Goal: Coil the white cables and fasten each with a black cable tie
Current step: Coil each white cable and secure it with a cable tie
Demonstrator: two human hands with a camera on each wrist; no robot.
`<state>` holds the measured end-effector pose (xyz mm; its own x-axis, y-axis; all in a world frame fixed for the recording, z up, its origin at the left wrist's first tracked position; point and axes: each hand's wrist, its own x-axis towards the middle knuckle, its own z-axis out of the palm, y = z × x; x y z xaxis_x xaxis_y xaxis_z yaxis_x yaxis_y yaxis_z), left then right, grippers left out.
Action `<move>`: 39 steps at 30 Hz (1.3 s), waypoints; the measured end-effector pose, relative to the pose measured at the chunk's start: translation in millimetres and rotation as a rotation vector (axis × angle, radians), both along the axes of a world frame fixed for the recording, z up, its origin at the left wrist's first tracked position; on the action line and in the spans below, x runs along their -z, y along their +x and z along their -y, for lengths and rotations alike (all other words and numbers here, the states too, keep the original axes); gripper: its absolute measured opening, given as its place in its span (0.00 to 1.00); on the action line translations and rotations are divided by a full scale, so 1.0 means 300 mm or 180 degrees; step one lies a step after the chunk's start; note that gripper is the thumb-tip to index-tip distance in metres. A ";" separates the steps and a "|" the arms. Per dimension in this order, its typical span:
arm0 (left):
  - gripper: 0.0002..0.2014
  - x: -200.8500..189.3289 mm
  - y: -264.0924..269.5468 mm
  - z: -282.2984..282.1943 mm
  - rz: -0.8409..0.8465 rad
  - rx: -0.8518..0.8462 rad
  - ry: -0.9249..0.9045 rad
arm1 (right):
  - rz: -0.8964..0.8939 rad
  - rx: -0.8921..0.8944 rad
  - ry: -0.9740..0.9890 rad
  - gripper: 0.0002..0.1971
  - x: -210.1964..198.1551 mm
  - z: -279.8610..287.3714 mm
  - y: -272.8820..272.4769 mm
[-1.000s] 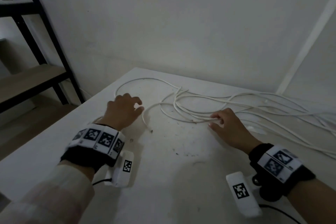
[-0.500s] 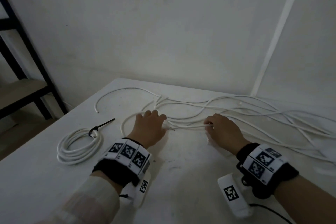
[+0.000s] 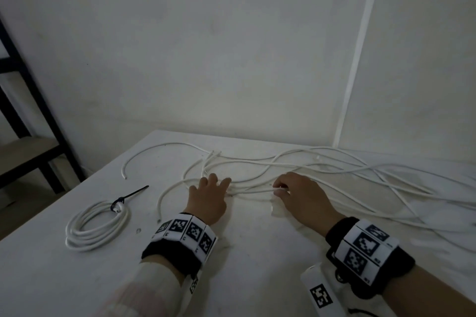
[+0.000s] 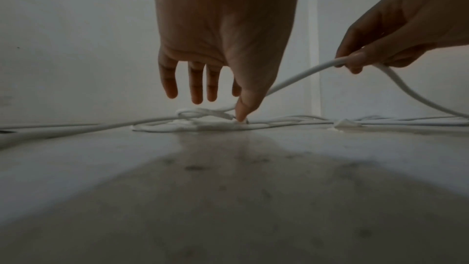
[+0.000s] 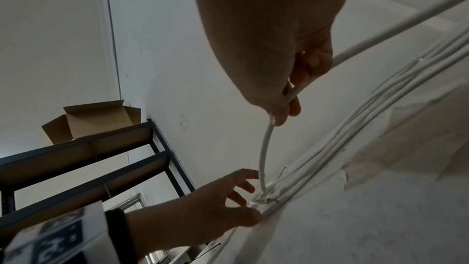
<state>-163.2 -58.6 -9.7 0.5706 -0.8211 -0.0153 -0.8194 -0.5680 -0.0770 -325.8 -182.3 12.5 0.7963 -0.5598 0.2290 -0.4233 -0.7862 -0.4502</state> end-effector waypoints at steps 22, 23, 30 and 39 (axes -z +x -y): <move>0.07 -0.039 0.141 -0.043 -0.0377 -0.0392 -0.0889 | 0.1074 0.0886 -0.0664 0.09 -0.230 0.075 -0.179; 0.07 -0.043 0.142 -0.042 -0.0325 -0.0464 -0.0838 | 0.1152 0.0986 -0.0684 0.09 -0.243 0.086 -0.186; 0.09 -0.044 0.155 -0.022 -0.0085 -0.0237 -0.0835 | 0.1444 0.1557 -0.0529 0.11 -0.296 0.167 -0.234; 0.05 -0.118 0.140 0.024 -0.2062 -0.0508 -0.3520 | 0.0570 0.1062 -0.0791 0.10 -0.198 0.162 -0.223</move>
